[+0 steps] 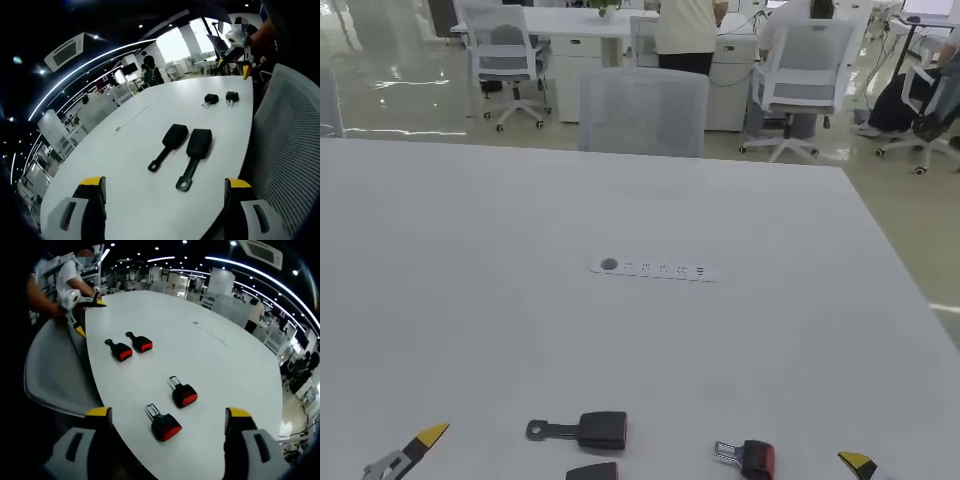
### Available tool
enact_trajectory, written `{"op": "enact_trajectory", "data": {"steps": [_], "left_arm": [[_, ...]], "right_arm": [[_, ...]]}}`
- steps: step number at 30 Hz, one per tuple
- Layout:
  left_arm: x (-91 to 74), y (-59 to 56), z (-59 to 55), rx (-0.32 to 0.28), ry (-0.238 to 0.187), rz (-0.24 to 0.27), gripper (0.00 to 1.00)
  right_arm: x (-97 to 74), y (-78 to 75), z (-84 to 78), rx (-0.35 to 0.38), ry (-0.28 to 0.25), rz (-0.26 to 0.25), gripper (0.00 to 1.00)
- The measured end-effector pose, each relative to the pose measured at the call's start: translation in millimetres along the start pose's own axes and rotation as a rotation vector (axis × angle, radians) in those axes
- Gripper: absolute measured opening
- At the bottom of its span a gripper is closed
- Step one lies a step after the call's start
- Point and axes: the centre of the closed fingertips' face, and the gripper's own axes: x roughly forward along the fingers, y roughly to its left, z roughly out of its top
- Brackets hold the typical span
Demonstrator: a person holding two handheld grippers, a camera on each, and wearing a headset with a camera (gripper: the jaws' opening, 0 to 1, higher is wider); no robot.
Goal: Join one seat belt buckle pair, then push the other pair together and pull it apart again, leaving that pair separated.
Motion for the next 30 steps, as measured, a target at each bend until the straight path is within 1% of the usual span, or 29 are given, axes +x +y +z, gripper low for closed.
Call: {"op": "enact_trajectory", "data": {"steps": [1,2,4,6,9,13,17,22,23,24,25,26,28,30], "left_arm": [[0.2,-0.6,-0.9,0.003,0.004,-0.003,1.0],[0.4,-1.1,-2.0,0.007,0.01,-0.005,1.0],[0.2,-1.8,-2.7,0.009,0.019,-0.006,1.0],[-0.3,-1.3,-0.9,0.01,0.014,-0.005,1.0],[-0.3,-2.2,-1.9,0.011,0.018,-0.009,1.0],[-0.1,-3.8,-2.4,0.012,0.021,-0.015,1.0],[0.0,-4.1,-3.4,0.013,0.022,-0.017,1.0],[-0.6,-3.6,-2.2,0.013,0.014,-0.015,1.0],[-1.2,-1.8,0.3,0.018,0.003,-0.006,1.0],[-2.8,1.3,5.1,0.025,-0.018,0.008,1.0],[-3.5,2.0,5.8,0.018,-0.02,0.01,1.0],[-3.2,1.7,5.0,0.017,-0.016,0.009,1.0],[-1.1,-2.4,0.5,0.014,0.006,-0.008,1.0],[0.0,-4.3,0.2,0.021,0.004,-0.018,1.0]], "right_arm": [[-0.9,1.1,-1.6,0.006,0.013,0.0,0.95],[-2.0,3.6,-5.1,0.009,0.042,0.009,0.95],[-3.8,6.3,-0.6,-0.008,0.032,0.009,0.94],[-5.0,7.1,4.1,-0.01,0.023,0.008,0.94],[-4.1,6.6,7.9,0.011,0.012,0.003,0.94],[-3.8,8.7,12.0,0.017,0.001,-0.004,0.95],[-2.7,10.2,12.2,0.029,-0.004,-0.004,0.95],[-3.3,9.6,11.5,0.022,0.002,-0.011,0.95],[-3.5,9.7,11.6,0.02,0.002,-0.01,0.94],[-3.4,9.4,12.0,0.02,0.002,-0.01,0.94],[-3.3,9.1,12.2,0.018,0.001,-0.01,0.94],[-2.9,8.1,12.0,0.013,0.003,-0.012,0.94],[-1.9,6.7,12.4,0.011,0.004,-0.015,0.94],[-0.9,6.0,14.0,0.012,0.002,-0.019,0.94]]}}
